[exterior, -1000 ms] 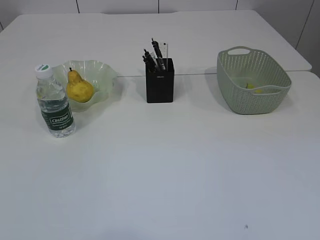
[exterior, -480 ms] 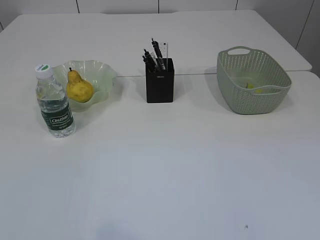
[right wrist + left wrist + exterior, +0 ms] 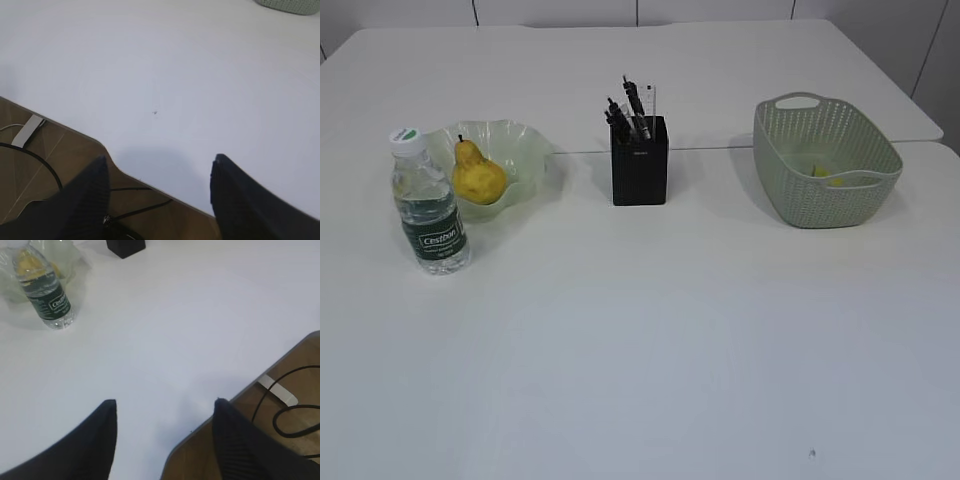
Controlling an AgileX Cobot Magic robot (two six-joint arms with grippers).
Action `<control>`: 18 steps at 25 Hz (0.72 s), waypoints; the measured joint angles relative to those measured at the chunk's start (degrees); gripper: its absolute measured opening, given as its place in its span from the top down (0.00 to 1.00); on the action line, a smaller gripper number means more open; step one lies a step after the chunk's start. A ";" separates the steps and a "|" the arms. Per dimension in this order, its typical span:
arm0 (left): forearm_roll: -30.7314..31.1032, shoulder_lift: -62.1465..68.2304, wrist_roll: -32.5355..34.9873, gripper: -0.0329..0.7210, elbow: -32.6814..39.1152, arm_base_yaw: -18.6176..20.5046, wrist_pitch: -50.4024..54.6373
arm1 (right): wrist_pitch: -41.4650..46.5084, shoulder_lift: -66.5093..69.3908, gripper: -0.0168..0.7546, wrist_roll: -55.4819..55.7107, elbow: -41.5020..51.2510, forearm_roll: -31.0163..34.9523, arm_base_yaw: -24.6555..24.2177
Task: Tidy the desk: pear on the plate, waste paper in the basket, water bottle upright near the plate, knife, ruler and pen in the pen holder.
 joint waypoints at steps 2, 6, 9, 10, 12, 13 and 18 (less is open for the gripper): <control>0.17 0.00 -0.72 0.39 0.51 0.00 -0.55 | 0.00 0.00 0.33 0.00 0.00 -0.13 0.00; 2.90 0.00 -2.53 0.40 0.51 0.00 -1.35 | -0.13 0.00 0.33 0.00 0.00 -0.13 0.00; 3.39 0.00 -2.77 0.40 0.51 0.00 -1.35 | -0.13 0.00 0.33 0.00 0.00 -0.13 0.00; 3.50 0.00 -2.88 0.40 0.51 0.00 -1.45 | -0.13 0.00 0.33 0.00 0.00 -0.13 0.00; 3.52 0.00 -2.88 0.40 0.51 0.00 -1.44 | -0.13 0.00 0.33 0.00 0.00 -0.13 -0.78; 3.52 0.00 -2.88 0.41 0.51 0.00 -1.44 | -0.13 0.00 0.33 0.00 0.00 -0.13 -1.72; 3.52 0.00 -2.88 0.43 0.51 1.84 -1.44 | -0.13 0.00 0.33 0.00 0.00 -0.13 -9.64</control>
